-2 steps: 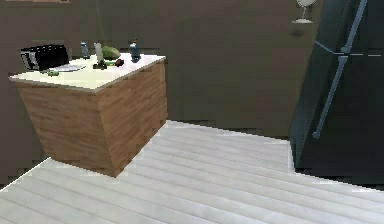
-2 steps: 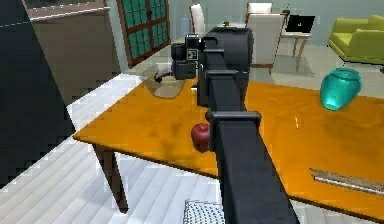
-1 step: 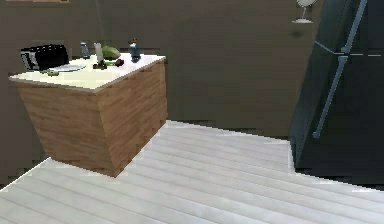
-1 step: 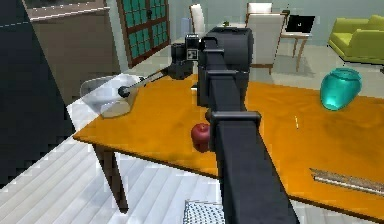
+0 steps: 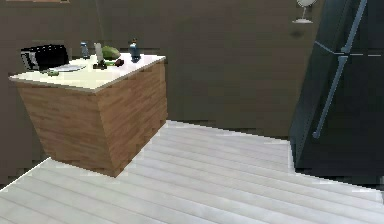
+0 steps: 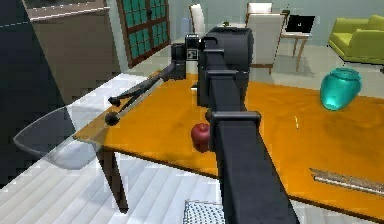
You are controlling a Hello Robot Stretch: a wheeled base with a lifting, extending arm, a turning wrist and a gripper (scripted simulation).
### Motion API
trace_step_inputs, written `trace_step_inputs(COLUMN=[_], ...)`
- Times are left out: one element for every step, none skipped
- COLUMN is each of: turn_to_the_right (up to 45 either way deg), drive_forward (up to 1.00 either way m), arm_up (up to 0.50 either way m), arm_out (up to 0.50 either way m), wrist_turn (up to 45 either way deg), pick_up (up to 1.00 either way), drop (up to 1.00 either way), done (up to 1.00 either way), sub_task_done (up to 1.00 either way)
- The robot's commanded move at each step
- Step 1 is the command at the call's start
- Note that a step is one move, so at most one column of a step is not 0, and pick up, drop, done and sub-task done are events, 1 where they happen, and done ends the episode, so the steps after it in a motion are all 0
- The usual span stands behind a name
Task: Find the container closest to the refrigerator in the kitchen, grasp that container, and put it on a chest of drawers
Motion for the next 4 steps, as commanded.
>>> trace_step_inputs(turn_to_the_right=[0.0, 0.0, -15.0, 0.0], drive_forward=[0.0, 0.0, 0.0, 0.35], arm_up=[0.0, 0.0, 0.0, 0.0], arm_out=[0.0, -0.44, 0.0, 0.0], wrist_turn=[-24.0, 0.0, 0.0, 0.0], pick_up=[0.0, 0.0, 0.0, 0.0], drop=[0.0, 0.0, 0.0, 0.0], done=[0.0, 0.0, 0.0, 0.0], sub_task_done=[0.0, 0.0, 0.0, 0.0])
